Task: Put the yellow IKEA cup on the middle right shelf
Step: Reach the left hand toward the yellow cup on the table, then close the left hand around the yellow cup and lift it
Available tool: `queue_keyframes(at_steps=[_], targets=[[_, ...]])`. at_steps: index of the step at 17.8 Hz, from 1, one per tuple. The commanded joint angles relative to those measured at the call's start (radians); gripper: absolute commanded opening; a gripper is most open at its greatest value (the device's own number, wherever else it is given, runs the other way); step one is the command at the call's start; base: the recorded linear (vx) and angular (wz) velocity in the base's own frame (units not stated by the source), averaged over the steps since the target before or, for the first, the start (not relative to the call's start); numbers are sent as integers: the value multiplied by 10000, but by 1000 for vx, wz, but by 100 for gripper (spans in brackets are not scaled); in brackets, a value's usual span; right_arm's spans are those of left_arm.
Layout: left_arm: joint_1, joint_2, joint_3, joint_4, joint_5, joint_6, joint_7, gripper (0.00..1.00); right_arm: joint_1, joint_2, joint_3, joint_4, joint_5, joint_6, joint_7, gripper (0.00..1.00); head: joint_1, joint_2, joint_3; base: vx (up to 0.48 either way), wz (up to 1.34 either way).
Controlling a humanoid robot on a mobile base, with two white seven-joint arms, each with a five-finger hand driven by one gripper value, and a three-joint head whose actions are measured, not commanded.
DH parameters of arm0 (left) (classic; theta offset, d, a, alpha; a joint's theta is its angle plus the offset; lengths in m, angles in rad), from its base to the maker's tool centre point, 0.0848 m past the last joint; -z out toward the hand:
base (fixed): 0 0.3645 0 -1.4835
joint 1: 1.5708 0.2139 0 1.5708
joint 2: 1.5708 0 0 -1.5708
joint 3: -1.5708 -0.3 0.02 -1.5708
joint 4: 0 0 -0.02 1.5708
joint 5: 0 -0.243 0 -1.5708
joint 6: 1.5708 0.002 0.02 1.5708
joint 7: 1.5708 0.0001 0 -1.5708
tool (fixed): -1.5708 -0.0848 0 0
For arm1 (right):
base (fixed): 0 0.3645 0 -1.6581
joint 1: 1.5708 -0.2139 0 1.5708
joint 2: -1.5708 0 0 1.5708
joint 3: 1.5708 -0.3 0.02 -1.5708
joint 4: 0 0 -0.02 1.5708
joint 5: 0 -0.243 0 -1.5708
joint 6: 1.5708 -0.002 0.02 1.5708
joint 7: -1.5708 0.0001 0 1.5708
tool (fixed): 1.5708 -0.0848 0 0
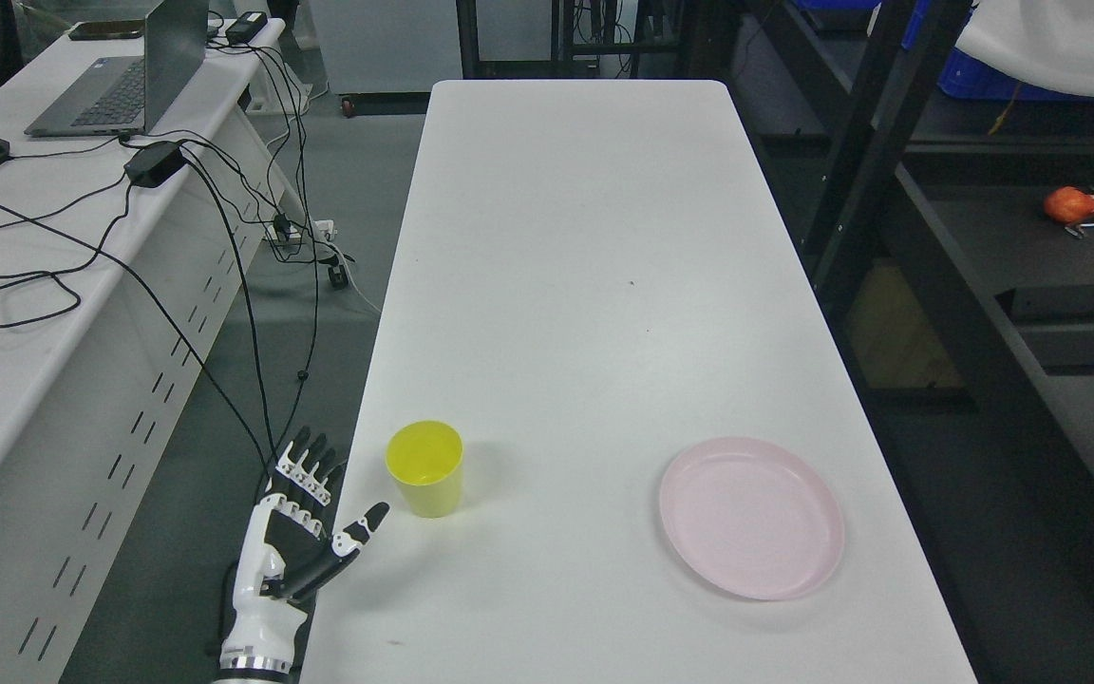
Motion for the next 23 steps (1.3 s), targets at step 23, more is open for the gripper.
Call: queue_keyframes(at_steps=[23], targets=[[-1537, -76, -1246, 1348, -2733, 1353, -10, 99, 137, -175, 169, 0, -245, 7, 6, 99, 0, 0, 0, 0, 0]])
